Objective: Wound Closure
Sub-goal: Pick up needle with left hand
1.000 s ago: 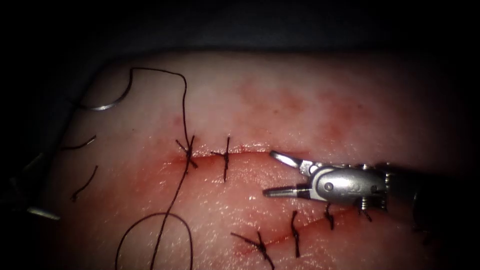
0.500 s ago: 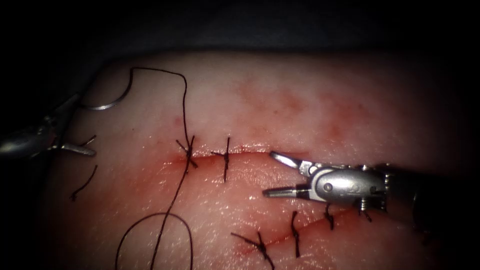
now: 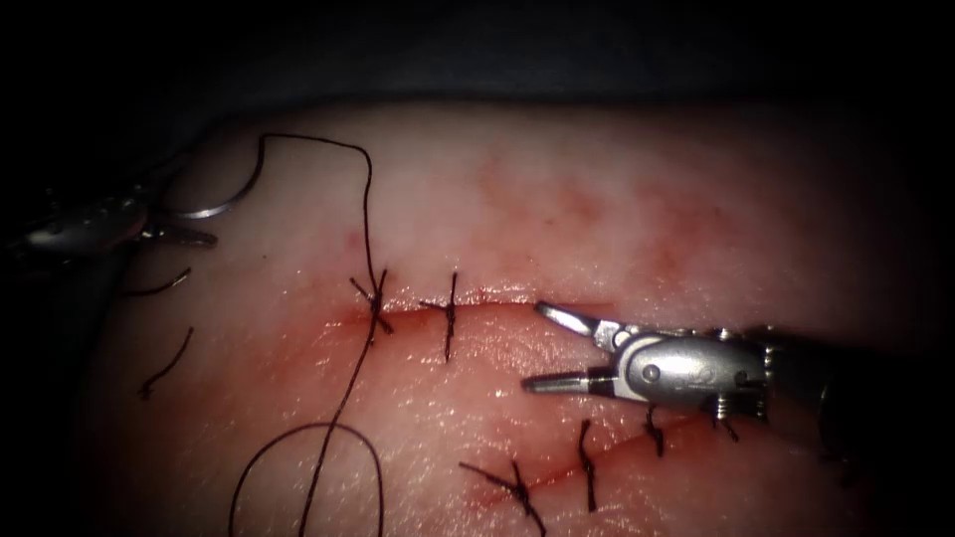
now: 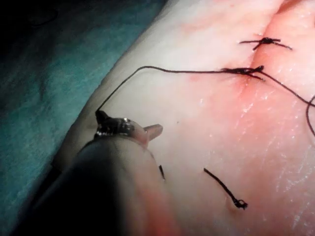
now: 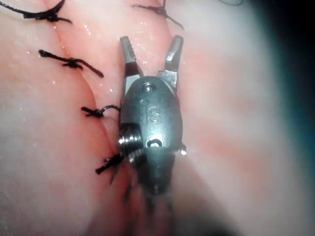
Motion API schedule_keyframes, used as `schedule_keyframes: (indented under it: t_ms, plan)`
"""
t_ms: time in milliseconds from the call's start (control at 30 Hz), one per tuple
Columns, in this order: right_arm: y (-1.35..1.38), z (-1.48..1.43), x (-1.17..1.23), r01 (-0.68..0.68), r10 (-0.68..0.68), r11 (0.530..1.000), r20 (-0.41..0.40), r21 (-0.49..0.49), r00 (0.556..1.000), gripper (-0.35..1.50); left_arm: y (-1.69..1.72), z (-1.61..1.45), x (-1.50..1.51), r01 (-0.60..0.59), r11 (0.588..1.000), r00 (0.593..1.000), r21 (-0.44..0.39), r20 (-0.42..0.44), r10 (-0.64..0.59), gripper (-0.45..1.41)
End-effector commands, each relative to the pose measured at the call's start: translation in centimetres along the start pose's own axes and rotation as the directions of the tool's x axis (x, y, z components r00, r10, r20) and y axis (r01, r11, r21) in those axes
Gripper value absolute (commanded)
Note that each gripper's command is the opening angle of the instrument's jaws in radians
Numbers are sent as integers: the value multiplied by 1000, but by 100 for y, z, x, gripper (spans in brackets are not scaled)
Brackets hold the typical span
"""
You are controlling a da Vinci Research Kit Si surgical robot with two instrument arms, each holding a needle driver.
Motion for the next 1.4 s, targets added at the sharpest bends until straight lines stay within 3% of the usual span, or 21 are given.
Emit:
schedule_keyframes:
  t_ms: [33,400,533,733,833,867,933,1167,1400]
  plan:
    - [2,12,1,1,-1,1000,-3,0,1000,135,-6,10,2,-1,1000,1000,-9,-3,1,49]
    - [2,12,2,1,-1,1000,-6,-3,1000,135,-25,30,-39,89,993,995,-77,60,-84,47]
    - [1,12,2,1,-1,1000,-6,-3,1000,135,-22,32,-48,125,981,991,-148,68,-116,47]
    - [1,11,4,1,-1,1000,-4,-4,1000,135,-16,38,-56,135,969,988,-206,97,-117,5]
    - [0,9,5,1,-1,1000,-5,-2,1000,135,-18,43,-60,130,966,989,-225,96,-110,-25]
    - [0,8,6,1,-1,1000,-5,-2,1000,135,-19,45,-61,127,965,989,-228,100,-107,-45]
    - [0,6,7,1,-1,1000,-6,0,1000,135,-20,47,-61,124,964,989,-234,108,-101,-45]
    - [7,-11,15,-13,14,999,29,-32,999,111,-3,39,-30,35,980,998,-195,49,-26,-45]
    - [28,-41,26,-123,127,982,19,-147,992,106,32,19,54,-52,992,985,-119,-170,31,-45]
